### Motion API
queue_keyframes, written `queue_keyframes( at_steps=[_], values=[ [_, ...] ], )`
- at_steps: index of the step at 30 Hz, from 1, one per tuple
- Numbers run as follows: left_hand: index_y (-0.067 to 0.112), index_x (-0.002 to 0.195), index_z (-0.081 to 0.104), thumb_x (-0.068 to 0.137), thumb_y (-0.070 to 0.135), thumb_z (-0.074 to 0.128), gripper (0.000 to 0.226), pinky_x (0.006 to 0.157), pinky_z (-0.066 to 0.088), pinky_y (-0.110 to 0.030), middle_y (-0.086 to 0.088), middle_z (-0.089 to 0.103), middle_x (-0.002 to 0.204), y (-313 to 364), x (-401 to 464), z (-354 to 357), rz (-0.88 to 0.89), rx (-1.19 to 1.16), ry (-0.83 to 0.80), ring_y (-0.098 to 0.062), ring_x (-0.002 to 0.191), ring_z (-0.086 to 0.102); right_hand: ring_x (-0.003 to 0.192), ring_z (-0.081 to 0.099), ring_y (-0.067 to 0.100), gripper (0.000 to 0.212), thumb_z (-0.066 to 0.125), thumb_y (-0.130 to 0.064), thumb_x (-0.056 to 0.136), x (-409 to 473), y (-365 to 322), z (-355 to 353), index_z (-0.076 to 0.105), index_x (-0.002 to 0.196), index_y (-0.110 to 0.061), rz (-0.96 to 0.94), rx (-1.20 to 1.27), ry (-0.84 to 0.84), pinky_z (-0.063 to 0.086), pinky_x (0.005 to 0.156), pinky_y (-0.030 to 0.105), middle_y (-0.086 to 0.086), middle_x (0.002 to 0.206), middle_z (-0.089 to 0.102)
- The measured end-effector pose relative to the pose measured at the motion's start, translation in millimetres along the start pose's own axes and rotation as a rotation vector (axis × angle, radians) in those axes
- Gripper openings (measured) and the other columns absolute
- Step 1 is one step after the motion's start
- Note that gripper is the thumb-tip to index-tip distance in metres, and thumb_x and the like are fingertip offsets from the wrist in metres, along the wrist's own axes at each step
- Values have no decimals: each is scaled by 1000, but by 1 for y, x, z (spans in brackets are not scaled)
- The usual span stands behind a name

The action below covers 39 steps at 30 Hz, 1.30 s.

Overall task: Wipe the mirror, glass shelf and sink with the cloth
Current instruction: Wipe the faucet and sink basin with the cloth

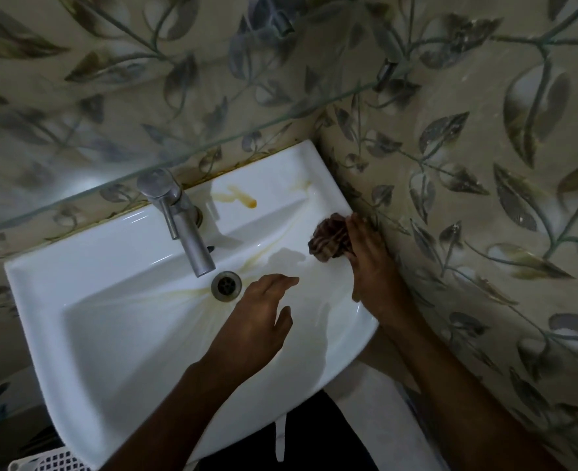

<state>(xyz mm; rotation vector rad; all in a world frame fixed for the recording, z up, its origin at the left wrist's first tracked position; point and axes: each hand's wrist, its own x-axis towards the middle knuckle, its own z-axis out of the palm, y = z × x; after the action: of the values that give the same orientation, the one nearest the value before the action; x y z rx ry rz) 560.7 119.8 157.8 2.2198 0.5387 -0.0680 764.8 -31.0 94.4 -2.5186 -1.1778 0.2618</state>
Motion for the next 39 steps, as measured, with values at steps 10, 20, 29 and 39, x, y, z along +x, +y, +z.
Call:
queue_keyframes(
  at_steps=[10,20,29,39],
  values=[
    [30,143,45,96,19,56,50,108,22,-11,12,45,143,-1,16,0,-93,-26,99,-3,134,37,148,30,28,69,58,-1,96,51,-15,19,23,156,-4,-53,-176,167,28,121,39,16,160,30],
    [27,144,44,95,17,55,51,113,28,-21,6,46,145,3,22,-6,-209,-64,242,-7,135,36,145,35,34,60,49,-29,103,139,-84,52,32,152,0,-35,-34,226,30,120,48,19,157,37],
    [25,144,45,95,16,55,50,108,23,-12,6,46,141,-8,14,-9,-262,-57,288,-7,133,36,146,31,36,54,45,-12,101,156,-89,59,33,152,-2,-9,63,265,26,120,49,20,157,35],
    [30,142,44,95,18,55,50,105,27,-13,13,44,141,-15,-2,-7,-324,-93,281,-2,129,39,147,31,36,54,47,-32,103,151,-112,74,41,150,-6,-70,167,271,33,116,54,17,157,37]
  ],
)
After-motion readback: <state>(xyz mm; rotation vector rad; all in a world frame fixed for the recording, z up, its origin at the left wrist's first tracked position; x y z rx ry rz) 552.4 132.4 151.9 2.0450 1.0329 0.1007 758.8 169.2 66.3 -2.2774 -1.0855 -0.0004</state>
